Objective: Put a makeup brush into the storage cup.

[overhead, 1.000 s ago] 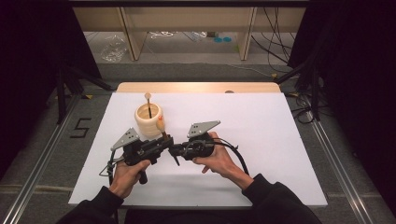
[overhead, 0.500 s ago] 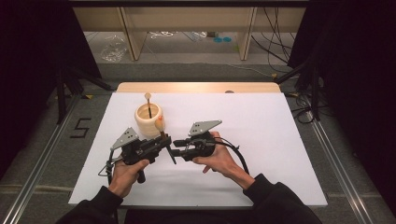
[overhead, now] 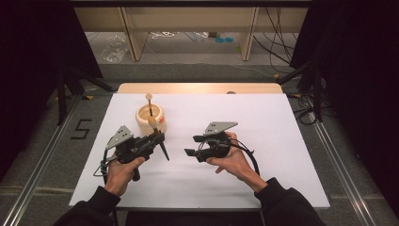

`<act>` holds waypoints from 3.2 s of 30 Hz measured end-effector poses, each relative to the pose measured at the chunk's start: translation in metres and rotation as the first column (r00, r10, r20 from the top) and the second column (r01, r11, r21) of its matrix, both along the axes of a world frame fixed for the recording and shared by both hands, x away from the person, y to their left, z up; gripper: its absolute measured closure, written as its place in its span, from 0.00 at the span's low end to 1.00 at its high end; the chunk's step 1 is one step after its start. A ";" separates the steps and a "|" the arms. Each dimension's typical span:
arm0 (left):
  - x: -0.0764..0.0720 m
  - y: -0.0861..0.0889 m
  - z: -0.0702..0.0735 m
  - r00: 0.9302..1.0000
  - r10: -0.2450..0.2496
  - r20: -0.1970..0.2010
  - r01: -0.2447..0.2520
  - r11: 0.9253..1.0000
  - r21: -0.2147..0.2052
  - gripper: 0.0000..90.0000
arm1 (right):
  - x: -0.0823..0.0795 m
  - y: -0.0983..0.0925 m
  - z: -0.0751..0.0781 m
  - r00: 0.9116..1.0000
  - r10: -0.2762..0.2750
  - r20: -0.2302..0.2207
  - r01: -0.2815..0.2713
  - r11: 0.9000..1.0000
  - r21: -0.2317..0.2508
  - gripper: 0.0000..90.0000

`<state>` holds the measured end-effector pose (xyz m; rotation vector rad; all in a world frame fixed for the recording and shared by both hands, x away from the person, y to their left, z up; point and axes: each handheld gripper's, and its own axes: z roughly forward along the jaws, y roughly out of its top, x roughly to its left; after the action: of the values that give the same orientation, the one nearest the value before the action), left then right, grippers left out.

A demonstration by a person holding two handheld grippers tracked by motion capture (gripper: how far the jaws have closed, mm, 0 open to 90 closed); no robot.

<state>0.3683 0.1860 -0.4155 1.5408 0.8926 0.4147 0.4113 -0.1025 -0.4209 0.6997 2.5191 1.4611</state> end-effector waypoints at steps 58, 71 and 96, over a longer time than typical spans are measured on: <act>0.034 0.028 0.021 0.994 0.106 -0.032 -0.105 0.994 0.031 0.86 | -0.033 -0.068 -0.013 0.983 -0.182 -0.015 0.181 0.983 -0.025 0.24; 0.047 0.037 0.042 0.991 0.127 -0.029 -0.127 0.992 0.024 0.86 | -0.034 -0.068 -0.016 0.984 -0.177 -0.006 0.177 0.984 -0.031 0.25; 0.082 0.052 0.069 0.976 0.216 0.019 -0.216 0.976 0.026 0.86 | -0.034 -0.067 -0.017 0.984 -0.176 -0.019 0.175 0.983 -0.048 0.24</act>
<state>0.4506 0.2377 -0.3469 1.4680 1.0505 0.5969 0.3775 -0.1696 -0.4382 0.9096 2.4280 1.3385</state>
